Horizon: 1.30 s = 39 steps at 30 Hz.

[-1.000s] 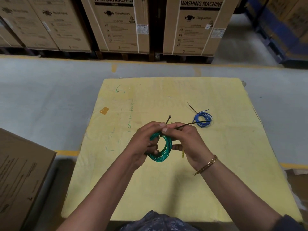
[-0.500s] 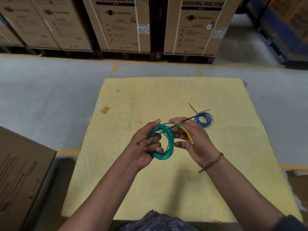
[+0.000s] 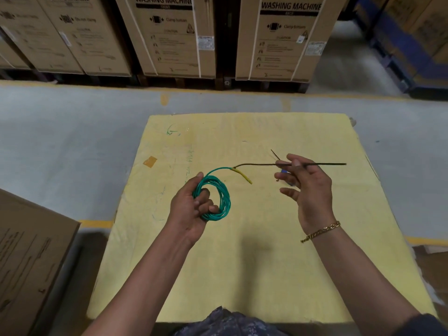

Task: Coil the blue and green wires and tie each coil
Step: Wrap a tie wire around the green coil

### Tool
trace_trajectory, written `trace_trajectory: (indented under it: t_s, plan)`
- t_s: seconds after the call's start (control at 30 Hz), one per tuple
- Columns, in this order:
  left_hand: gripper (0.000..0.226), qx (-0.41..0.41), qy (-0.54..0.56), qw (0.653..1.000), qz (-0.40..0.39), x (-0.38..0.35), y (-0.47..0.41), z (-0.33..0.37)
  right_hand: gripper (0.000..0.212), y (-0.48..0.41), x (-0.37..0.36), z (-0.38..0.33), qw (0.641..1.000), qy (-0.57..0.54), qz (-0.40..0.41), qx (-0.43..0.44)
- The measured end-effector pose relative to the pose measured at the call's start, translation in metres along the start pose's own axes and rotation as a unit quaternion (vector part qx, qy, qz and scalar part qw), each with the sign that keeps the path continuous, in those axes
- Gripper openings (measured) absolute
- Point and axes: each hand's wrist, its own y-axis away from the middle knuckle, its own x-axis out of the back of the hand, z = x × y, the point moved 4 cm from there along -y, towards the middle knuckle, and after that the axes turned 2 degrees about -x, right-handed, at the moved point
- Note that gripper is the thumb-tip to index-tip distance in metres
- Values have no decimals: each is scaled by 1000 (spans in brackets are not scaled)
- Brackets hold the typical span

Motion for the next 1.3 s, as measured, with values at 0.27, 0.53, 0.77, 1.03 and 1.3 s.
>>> trace_trajectory:
  t_s: [0.27, 0.53, 0.77, 1.03, 1.3]
  plan:
    - [16, 3, 2, 1000, 9, -2, -3, -5, 6, 13, -6, -16, 997, 16, -16, 78]
    - [19, 10, 0, 1000, 1, -4, -4, -5, 4, 10, -9, -15, 983, -167, -71, -37]
    - [17, 10, 4, 1000, 7, -7, -4, -3, 12, 13, -7, -23, 983, -156, -87, -44]
    - [14, 9, 63, 998, 22, -12, -7, 1, 13, 49, -9, -18, 979, 65, -92, 168]
    - [16, 7, 66, 997, 25, -20, -12, -4, 17, 66, -31, 18, 905, 235, -119, 334]
